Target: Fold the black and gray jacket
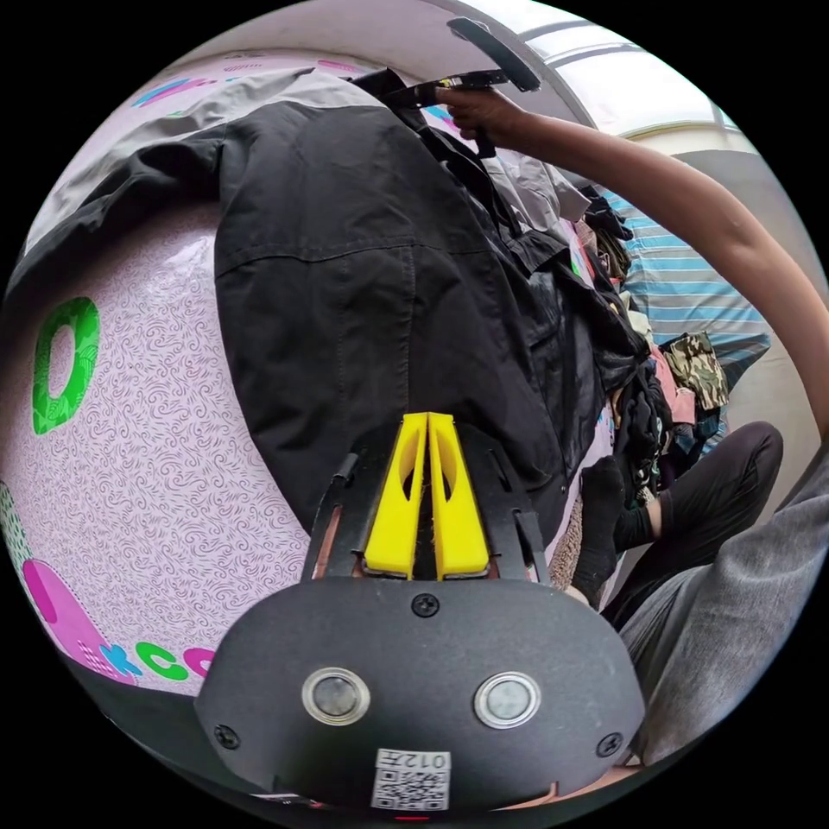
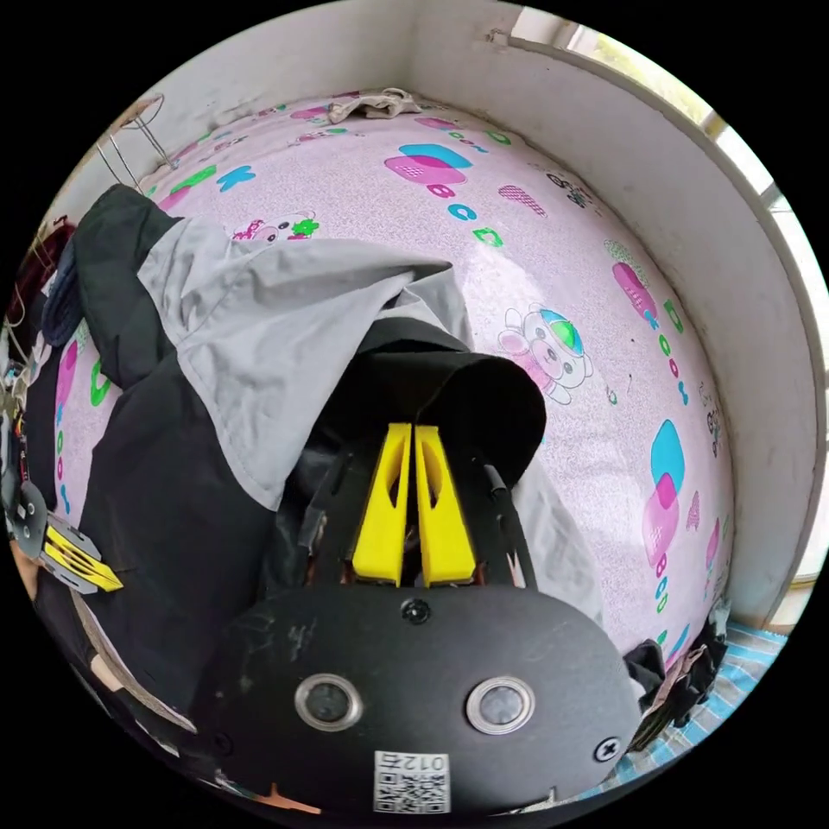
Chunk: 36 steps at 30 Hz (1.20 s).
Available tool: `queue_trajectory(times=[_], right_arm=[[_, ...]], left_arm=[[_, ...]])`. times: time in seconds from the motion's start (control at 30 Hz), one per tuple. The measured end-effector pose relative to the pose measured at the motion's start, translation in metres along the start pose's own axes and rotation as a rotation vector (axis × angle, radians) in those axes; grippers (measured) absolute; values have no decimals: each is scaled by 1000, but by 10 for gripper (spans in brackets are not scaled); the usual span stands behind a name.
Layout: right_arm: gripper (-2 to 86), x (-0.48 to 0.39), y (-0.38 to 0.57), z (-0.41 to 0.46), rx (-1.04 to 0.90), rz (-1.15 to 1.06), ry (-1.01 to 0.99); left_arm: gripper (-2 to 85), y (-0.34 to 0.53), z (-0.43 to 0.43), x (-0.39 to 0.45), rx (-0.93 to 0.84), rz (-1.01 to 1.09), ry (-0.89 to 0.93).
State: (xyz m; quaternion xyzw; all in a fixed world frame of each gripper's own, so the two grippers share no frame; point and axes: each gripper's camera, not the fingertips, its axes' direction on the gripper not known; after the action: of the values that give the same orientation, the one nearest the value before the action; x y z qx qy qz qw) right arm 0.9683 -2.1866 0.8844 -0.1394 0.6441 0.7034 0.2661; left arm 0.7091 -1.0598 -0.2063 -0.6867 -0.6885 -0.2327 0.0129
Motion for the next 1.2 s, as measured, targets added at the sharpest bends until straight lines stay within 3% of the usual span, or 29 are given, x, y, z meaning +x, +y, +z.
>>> queue_trajectory(times=[0.3, 0.43, 0.6, 0.73, 0.83, 0.9, 0.97, 1.03, 1.17, 1.2], right_arm=[[-10, 118, -75, -2, -11, 11, 250], [-10, 98, -114, 83, -125, -22, 326], [-9, 90, -99, 145, -116, 140, 382], [-6, 127, -58, 99, 81, 341, 342], [-3, 117, -49, 58, 278, 338, 95], [-6, 84, -73, 70, 231, 214, -63], [-8, 28, -117, 114, 32, 114, -186], [-8, -8, -142, 143, -70, 81, -145], [-9, -44, -183, 186, -196, 103, -64], [-8, -45, -187, 182, -153, 108, -51]], left_arm=[[4, 0, -1, 9, -24, 32, -54], [5, 1, -3, 16, -11, 41, -97], [6, 10, -4, 15, 6, 35, -77], [7, 14, -24, 24, 45, 110, -120], [7, 30, -75, 13, 368, 61, -14], [7, 38, -83, 3, 508, -16, 52], [7, 33, -68, 7, 456, -59, 29], [8, 23, -48, 18, 352, -79, -28], [8, 8, -23, 32, 241, -138, -145], [8, 8, -22, 31, 237, -165, -129]])
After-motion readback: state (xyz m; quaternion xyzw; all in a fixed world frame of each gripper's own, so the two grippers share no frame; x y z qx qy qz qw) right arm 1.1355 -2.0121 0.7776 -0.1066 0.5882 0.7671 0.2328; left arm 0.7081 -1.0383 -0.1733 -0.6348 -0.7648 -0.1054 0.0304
